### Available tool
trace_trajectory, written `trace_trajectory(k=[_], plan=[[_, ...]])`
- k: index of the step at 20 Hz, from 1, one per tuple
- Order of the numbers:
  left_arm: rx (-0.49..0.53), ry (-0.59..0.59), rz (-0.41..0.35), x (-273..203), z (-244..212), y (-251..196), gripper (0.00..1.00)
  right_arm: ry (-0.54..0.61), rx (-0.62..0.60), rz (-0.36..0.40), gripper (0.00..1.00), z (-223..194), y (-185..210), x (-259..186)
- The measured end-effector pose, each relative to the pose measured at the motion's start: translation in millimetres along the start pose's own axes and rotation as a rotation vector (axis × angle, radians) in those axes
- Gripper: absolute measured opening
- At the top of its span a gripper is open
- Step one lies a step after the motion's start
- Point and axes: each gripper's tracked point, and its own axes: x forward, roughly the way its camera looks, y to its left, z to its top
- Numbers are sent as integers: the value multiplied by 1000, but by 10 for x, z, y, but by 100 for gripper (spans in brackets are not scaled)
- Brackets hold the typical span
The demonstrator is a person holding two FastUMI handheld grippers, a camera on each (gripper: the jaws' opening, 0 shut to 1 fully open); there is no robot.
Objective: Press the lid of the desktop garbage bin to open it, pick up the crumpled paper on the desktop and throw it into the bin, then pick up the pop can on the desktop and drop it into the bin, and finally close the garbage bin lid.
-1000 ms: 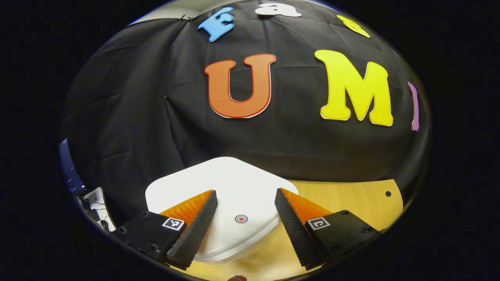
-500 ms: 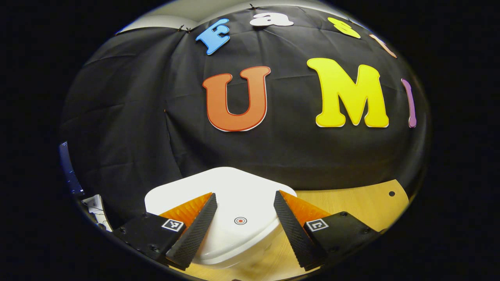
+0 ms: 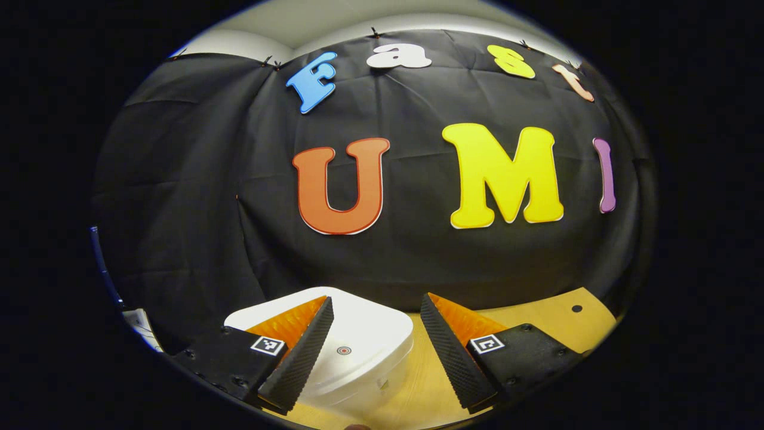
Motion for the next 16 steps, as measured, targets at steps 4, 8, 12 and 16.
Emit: trace_trajectory(k=[4, 8, 12, 16], plan=[[-20, -45, -47, -227, 140, -79, 96, -14, -24, -13, 94, 19, 59, 39], [-1, -80, -87, -436, 248, -136, 96, -25, -45, -17, 95, 40, 21, 153], [-9, -77, -127, -579, 231, -226, 96, -41, -80, -12, 94, 57, 114, 185], [-9, -74, -156, -697, 234, -291, 96, -58, -102, -1, 95, 122, 191, 170]])
